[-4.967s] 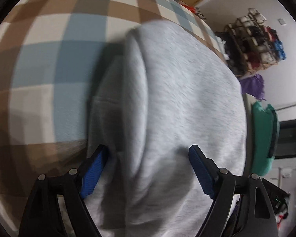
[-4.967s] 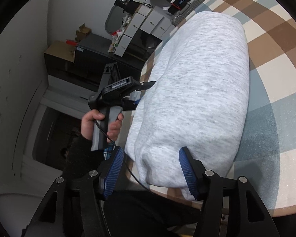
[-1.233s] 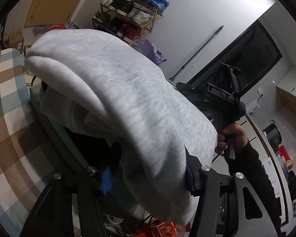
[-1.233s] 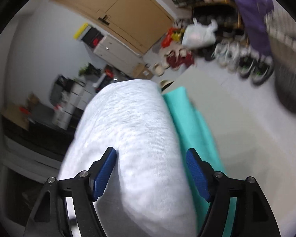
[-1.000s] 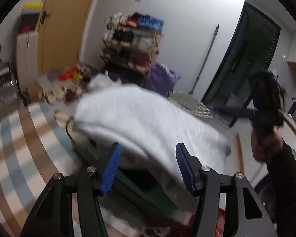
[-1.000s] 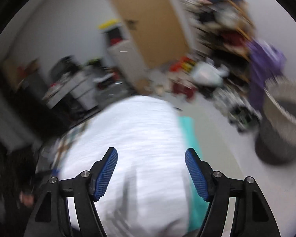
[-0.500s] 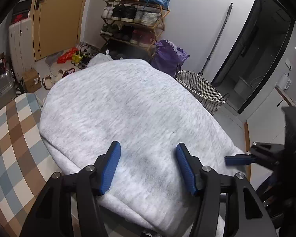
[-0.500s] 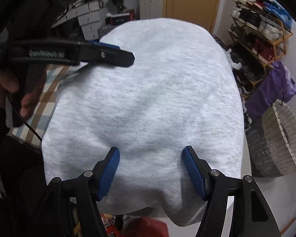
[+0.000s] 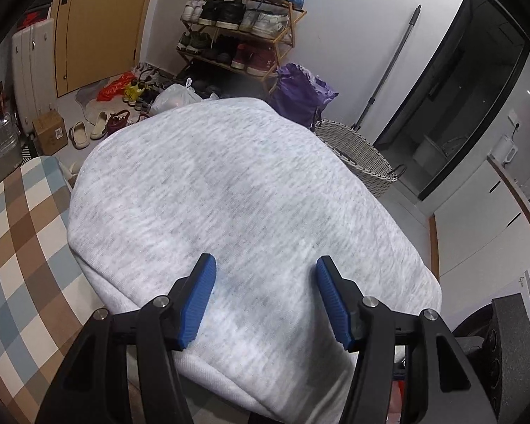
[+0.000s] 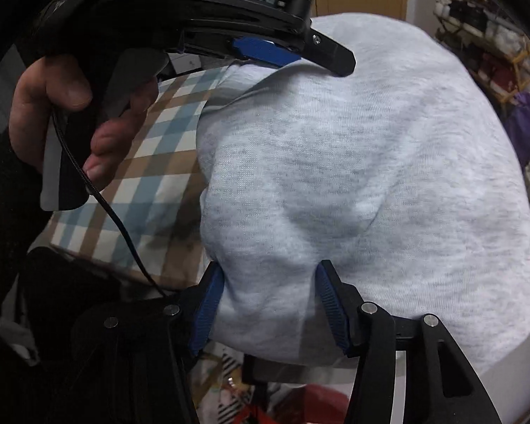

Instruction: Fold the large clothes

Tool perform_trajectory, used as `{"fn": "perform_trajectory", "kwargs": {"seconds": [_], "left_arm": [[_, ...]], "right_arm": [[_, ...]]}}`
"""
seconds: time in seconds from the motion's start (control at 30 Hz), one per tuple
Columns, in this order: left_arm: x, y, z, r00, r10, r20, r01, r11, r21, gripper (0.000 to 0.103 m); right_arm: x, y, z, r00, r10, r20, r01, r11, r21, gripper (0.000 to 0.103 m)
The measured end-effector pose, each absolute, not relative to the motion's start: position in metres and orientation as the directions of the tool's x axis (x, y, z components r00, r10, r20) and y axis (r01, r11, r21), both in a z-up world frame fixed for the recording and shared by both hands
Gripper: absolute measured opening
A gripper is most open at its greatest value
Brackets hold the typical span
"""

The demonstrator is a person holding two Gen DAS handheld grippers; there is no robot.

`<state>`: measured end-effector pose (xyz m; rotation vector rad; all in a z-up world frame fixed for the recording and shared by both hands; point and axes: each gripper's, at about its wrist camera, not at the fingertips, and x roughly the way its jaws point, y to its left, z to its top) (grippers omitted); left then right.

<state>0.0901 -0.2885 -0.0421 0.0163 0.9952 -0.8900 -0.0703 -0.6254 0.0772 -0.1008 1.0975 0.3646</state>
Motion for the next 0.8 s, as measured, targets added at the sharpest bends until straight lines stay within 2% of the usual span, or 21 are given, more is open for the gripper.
{"fn": "perform_trajectory", "kwargs": {"seconds": [0.1,0.23,0.27,0.3,0.33,0.43,0.53,0.57,0.63,0.77,0.8], "left_arm": [[0.083,-0.279,-0.032,0.298,-0.632,-0.715,0.651,0.683,-0.332,0.053],[0.053,-0.247,-0.010,0.419,-0.629,-0.654,0.630,0.720,-0.289,0.055],[0.043,-0.237,-0.004,0.441,-0.631,-0.638,0.625,0.726,-0.286,0.061],[0.035,-0.230,0.000,0.456,-0.634,-0.625,0.622,0.729,-0.286,0.073],[0.022,-0.221,0.006,0.476,-0.640,-0.603,0.625,0.728,-0.281,0.077],[-0.014,-0.204,0.018,0.527,-0.658,-0.538,0.646,0.721,-0.249,0.079],[-0.042,-0.197,0.024,0.567,-0.643,-0.515,0.639,0.738,-0.217,0.080],[-0.049,-0.193,0.024,0.580,-0.642,-0.501,0.632,0.743,-0.221,0.085],[-0.066,-0.186,0.025,0.607,-0.637,-0.475,0.617,0.755,-0.223,0.091],[-0.092,-0.174,0.023,0.675,-0.608,-0.418,0.583,0.787,-0.201,0.102],[-0.100,-0.171,0.022,0.694,-0.598,-0.401,0.573,0.796,-0.195,0.102]], "right_arm": [[-0.082,-0.627,0.084,0.458,0.239,-0.856,-0.324,0.942,0.090,0.054],[-0.114,-0.655,0.113,0.583,0.327,-0.744,-0.239,0.944,0.228,0.055],[-0.126,-0.662,0.121,0.628,0.341,-0.700,-0.219,0.940,0.261,0.056],[-0.135,-0.667,0.128,0.668,0.345,-0.660,-0.204,0.937,0.283,0.064],[-0.148,-0.671,0.135,0.713,0.327,-0.619,-0.181,0.940,0.288,0.073],[-0.189,-0.673,0.150,0.826,0.290,-0.483,-0.165,0.944,0.284,0.079],[-0.212,-0.668,0.154,0.882,0.226,-0.413,-0.115,0.954,0.278,0.088],[-0.218,-0.666,0.157,0.897,0.213,-0.388,-0.107,0.955,0.278,0.089],[-0.230,-0.660,0.159,0.921,0.173,-0.349,-0.079,0.961,0.267,0.100],[-0.249,-0.645,0.163,0.950,0.097,-0.297,-0.033,0.976,0.215,0.103],[-0.254,-0.641,0.163,0.955,0.087,-0.284,-0.028,0.978,0.206,0.103]]}}
